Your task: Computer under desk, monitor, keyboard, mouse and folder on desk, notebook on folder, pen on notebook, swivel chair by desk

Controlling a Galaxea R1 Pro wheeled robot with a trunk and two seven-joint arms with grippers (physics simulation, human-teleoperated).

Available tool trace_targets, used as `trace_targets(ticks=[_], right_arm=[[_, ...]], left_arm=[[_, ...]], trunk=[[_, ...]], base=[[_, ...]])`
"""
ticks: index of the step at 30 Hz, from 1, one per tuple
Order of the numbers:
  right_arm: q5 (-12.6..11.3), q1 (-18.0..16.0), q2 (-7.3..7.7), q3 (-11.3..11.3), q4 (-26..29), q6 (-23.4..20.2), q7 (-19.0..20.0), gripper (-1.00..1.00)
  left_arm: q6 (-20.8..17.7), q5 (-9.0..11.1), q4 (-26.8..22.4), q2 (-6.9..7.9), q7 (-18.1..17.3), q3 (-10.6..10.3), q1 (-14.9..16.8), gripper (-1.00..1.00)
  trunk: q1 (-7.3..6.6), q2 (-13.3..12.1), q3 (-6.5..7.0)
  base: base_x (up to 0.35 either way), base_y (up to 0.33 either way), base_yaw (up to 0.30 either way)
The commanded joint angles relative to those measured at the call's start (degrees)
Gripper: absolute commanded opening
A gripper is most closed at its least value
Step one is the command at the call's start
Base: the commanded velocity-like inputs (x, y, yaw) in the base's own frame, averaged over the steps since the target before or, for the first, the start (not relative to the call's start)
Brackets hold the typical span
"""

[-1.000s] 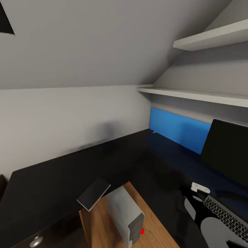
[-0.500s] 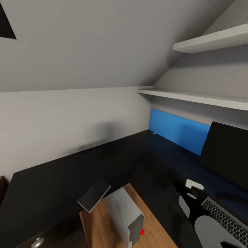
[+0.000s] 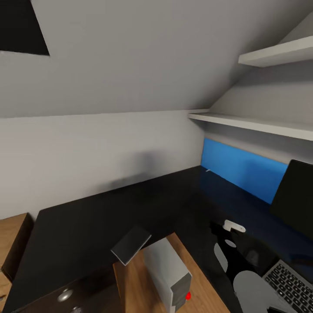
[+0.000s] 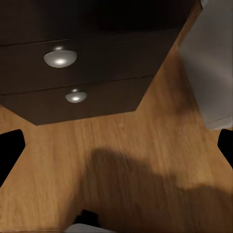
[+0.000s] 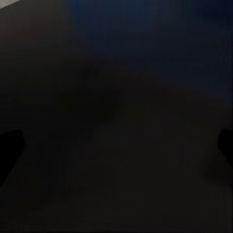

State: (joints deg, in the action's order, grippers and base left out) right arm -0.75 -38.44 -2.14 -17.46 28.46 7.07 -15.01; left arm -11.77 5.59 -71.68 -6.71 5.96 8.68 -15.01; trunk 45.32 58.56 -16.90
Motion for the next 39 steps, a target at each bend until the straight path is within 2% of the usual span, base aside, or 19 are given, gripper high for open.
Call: trace_targets(ticks=[1,7,11,12,15,30,36,39], right_arm=[[0.32,-0.06,-0.2,-0.19,-0.03,0.29,0.04,1.0],[3.03,0.01,-1.53,-0.12,0.01,0.66,-0.41,1.0],[5.16,0.13,-2.85,-0.12,-0.09,2.32,-1.87,1.0],[6.69,0.34,-3.64,-0.12,-0.33,3.78,-3.14,1.0],[8.05,0.5,-4.32,-0.11,-0.88,4.73,-3.88,1.0],[10.49,0.64,-4.76,0.01,-1.65,6.33,-3.95,1.0],[10.7,0.65,-4.93,0.03,-1.98,7.02,-3.95,1.0],[10.77,0.65,-5.11,0.05,-2.67,9.02,-4.06,1.0]], left_arm=[[-0.29,0.58,-0.09,-0.01,0.19,0.04,-0.01,1.0],[-0.28,0.6,0.0,0.02,0.19,0.09,-0.02,1.0],[-0.27,0.58,0.03,0.03,0.19,0.1,-0.02,1.0],[-0.27,0.57,0.04,0.03,0.19,0.11,-0.02,1.0],[-0.27,0.58,0.05,0.03,0.18,0.11,-0.02,1.0],[-0.27,0.56,0.05,0.03,0.15,0.11,-0.02,1.0],[-0.27,0.56,0.05,0.03,0.19,0.11,-0.02,1.0],[-0.27,0.56,0.0,0.1,0.19,0.11,-0.01,1.0]], trunk=[[0.01,0.05,-0.06],[0.01,0.05,-0.07],[0.01,0.05,-0.07],[0.01,0.05,-0.08],[0.01,0.05,-0.11],[0.01,0.05,-0.13],[0.01,0.05,-0.13],[0.01,0.05,-0.13]], base=[[0.0,0.0,0.268],[0.0,0.0,0.271],[0.0,0.0,0.274],[0.0,0.0,0.244],[0.0,0.0,0.136],[0.0,0.0,0.011],[-0.01,0.0,0.0],[-0.24,-0.067,0.084]])
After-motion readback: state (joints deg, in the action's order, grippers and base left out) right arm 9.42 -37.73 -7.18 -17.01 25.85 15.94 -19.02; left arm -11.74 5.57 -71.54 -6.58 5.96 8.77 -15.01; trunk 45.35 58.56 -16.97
